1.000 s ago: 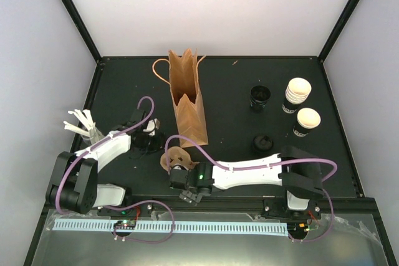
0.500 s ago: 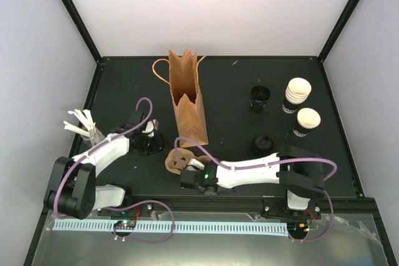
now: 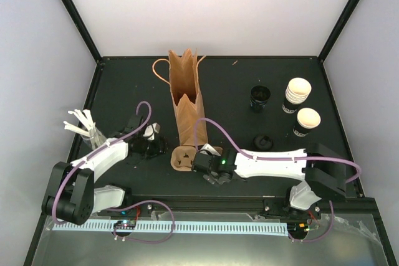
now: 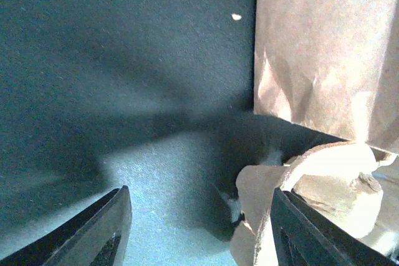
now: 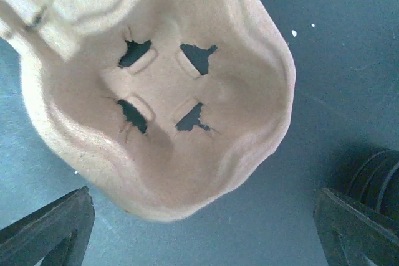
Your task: Pack the takeout coffee
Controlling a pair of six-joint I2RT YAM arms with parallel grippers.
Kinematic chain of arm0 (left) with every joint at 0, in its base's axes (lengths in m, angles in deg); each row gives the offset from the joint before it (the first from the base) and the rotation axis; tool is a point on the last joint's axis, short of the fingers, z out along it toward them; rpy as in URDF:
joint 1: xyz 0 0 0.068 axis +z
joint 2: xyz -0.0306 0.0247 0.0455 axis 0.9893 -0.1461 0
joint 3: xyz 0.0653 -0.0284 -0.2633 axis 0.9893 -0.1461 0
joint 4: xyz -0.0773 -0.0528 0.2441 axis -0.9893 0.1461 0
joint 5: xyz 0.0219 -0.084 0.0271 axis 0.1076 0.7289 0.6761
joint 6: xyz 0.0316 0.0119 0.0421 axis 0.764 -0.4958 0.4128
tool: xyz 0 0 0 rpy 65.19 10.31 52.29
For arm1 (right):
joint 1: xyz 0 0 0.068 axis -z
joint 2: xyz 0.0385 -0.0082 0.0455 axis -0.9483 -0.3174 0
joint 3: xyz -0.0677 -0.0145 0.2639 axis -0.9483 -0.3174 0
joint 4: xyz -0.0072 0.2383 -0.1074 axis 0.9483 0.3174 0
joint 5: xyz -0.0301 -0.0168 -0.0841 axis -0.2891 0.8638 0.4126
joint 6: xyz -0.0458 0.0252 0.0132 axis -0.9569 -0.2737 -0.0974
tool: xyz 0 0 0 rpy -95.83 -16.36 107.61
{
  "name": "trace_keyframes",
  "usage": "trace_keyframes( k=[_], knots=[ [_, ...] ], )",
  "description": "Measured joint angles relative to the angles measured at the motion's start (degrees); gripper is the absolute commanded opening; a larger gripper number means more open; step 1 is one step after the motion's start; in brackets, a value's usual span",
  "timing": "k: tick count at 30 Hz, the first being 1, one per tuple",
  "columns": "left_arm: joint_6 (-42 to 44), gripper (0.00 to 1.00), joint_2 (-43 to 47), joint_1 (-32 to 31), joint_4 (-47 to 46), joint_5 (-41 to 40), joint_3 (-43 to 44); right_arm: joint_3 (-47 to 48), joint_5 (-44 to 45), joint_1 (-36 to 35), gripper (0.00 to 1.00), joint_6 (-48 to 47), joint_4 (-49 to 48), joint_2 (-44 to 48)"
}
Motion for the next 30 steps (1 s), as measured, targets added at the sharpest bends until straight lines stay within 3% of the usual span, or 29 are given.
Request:
trace_keyframes(
  k=[11, 17, 30],
  knots=[
    [-0.31, 0.65, 2.54, 0.0, -1.22, 4.37, -0.96, -0.15, -8.52, -0.04, 1.0, -4.74, -1.33, 12.72],
    [-0.46, 0.65, 3.89, -0.09, -1.86, 6.38, -1.73, 1.88, -9.99, 0.33, 1.0, -4.26, -0.94, 13.88],
    [-1.2, 0.63, 9.64, -1.49, -2.49, 10.12, -4.17, 3.63, -14.43, 8.83, 1.0, -0.57, -0.2, 20.02]
  ],
)
